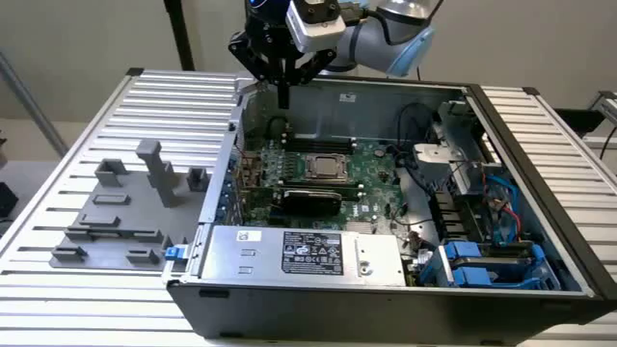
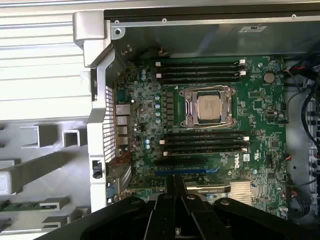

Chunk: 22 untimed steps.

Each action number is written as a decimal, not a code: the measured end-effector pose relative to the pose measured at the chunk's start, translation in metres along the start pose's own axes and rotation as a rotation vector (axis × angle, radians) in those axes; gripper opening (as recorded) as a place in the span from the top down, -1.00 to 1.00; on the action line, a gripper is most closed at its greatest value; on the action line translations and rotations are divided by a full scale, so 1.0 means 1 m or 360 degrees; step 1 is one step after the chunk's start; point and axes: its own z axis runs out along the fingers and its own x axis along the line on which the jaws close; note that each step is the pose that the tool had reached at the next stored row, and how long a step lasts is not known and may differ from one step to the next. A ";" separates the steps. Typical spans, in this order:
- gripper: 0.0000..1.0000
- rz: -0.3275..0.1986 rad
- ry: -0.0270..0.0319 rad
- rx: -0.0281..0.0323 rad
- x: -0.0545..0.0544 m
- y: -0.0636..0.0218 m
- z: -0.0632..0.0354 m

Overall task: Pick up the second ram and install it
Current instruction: 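Reach for the second ram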

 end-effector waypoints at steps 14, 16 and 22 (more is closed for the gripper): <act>0.79 0.0000 0.00000 0.00002 0.001 -0.0001 -0.0001; 0.79 0.0000 0.00001 0.00003 0.005 -0.0013 -0.0002; 0.79 0.0000 -0.00007 0.00002 0.031 -0.0117 -0.0012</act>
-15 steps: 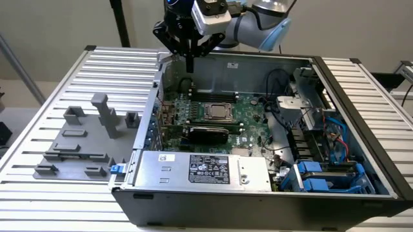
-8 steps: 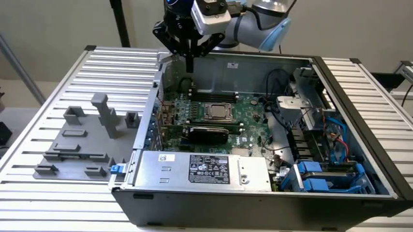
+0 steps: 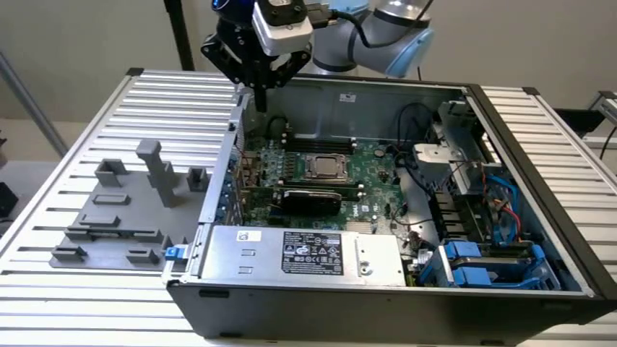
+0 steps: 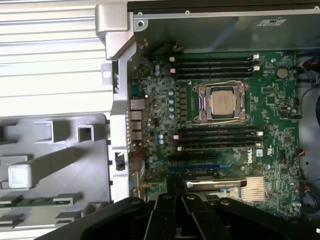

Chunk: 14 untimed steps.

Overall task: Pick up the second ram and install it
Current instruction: 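Reach for the second ram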

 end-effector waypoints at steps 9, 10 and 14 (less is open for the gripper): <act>0.79 0.0000 -0.00009 -0.00003 0.040 -0.0138 -0.0002; 0.79 0.0000 -0.00009 -0.00002 0.045 -0.0150 0.0000; 0.79 0.0000 -0.00008 0.00000 0.062 -0.0194 0.0015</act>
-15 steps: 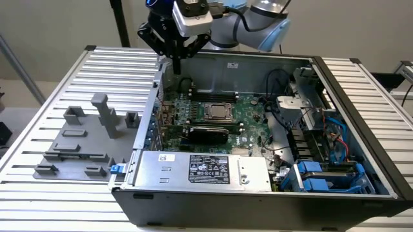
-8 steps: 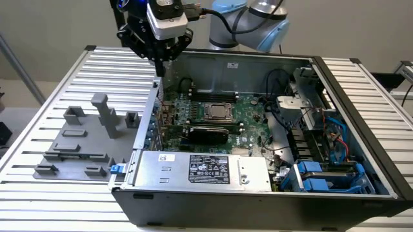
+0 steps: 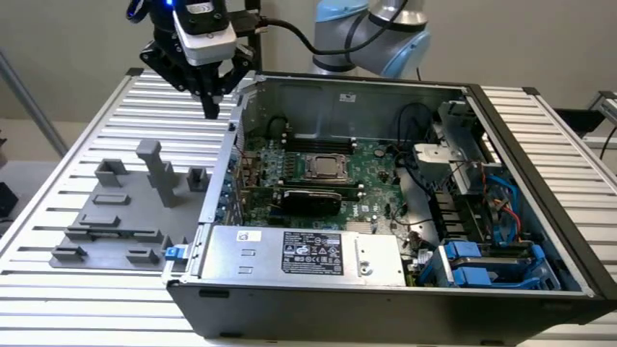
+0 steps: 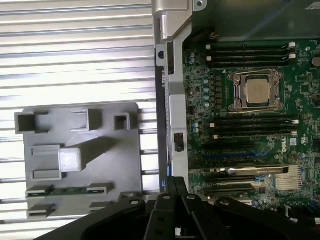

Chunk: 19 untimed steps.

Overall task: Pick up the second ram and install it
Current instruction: 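Reach for the second ram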

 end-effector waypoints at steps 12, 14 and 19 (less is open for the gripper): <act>0.79 0.0000 -0.00001 0.00002 0.054 -0.0117 0.0089; 0.79 0.0000 -0.00001 0.00003 0.063 -0.0136 0.0108; 0.79 0.0000 -0.00002 0.00004 0.086 -0.0184 0.0160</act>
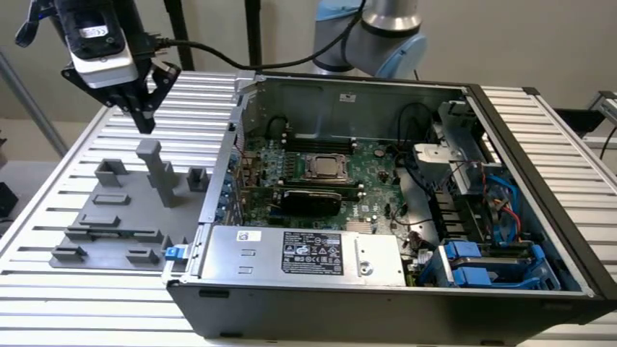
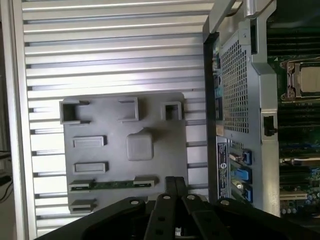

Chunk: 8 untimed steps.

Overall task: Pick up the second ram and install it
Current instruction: 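Reach for the second ram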

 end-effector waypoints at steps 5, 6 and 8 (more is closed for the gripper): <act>0.79 0.0000 0.00001 0.00001 0.022 -0.0049 0.0059; 0.79 0.0000 0.00001 0.00001 0.027 -0.0059 0.0071; 0.79 0.0000 0.00001 0.00001 0.036 -0.0079 0.0096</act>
